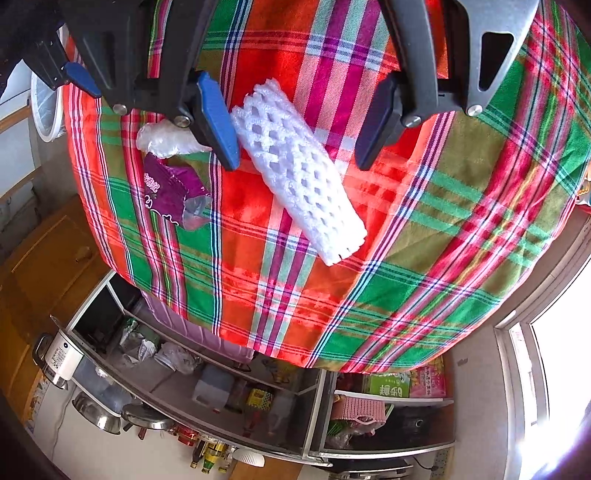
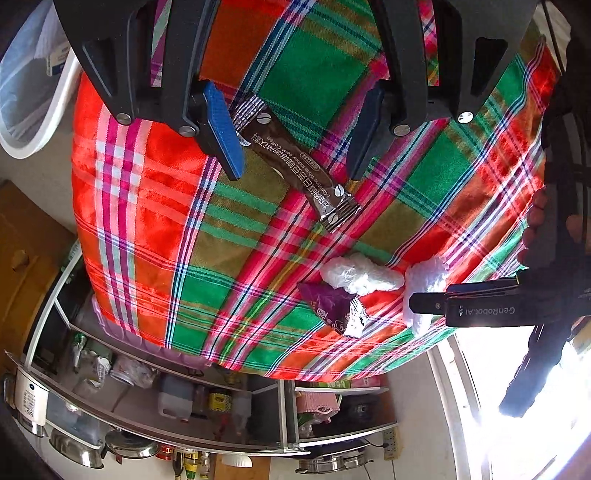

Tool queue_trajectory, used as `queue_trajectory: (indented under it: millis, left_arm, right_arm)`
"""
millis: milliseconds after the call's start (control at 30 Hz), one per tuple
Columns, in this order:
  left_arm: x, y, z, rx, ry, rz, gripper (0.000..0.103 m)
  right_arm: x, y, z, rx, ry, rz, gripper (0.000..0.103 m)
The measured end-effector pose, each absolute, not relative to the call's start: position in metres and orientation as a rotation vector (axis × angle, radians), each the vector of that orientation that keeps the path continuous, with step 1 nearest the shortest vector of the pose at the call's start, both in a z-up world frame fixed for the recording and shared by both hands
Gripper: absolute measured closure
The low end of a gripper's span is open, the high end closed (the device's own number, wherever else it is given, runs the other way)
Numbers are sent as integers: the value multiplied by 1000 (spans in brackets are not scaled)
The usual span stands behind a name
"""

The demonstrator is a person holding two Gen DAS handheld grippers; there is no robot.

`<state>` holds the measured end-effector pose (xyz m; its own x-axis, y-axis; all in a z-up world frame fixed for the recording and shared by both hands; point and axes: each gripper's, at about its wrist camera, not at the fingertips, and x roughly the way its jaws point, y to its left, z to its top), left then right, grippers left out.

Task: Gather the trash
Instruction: 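Grasp the brown snack wrapper with the right tool while the left tool grasps the white foam net, then carry the brown wrapper and foam net over the trash bin with both tools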

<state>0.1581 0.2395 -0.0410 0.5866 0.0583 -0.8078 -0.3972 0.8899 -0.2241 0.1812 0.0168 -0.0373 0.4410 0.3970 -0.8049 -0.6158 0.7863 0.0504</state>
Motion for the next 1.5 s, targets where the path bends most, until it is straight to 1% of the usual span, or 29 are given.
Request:
queue_trajectory:
  millis: [167,367,400,467,600,633,667,700,767,967,1500]
  left_arm:
    - [163,233,-45,-381,918,268,36]
    - [161,228,-48,-352,919,277,37]
    - [161,226,-48,-345,920,275,40]
    - [161,224,-48,-342,920,271,45]
    - [162,220,-47,-318,922,269,52]
    - [162,219,-47,-313,920,266,57]
    - [161,219,-46,-316,916,261,59]
    - [161,219,-46,-317,914,259,59]
    - [160,219,-45,-323,911,251,65]
    - [154,218,-42,-327,894,237,69]
    - [127,200,-25,-279,859,197,70]
  right_arm:
    - [180,21,-41,-292,919,643,44]
    - [180,17,-42,-252,922,636,46]
    - [180,17,-42,-250,922,630,48]
    - [179,15,-41,-253,916,604,61]
    - [179,12,-41,-235,916,595,72]
    - [179,10,-40,-233,915,589,77]
    - [179,9,-40,-229,915,581,82]
    - [179,8,-40,-223,916,577,83]
    - [179,6,-40,-207,916,576,83]
    - [177,4,-39,-206,910,571,83]
    - [162,-14,-23,-125,867,570,84]
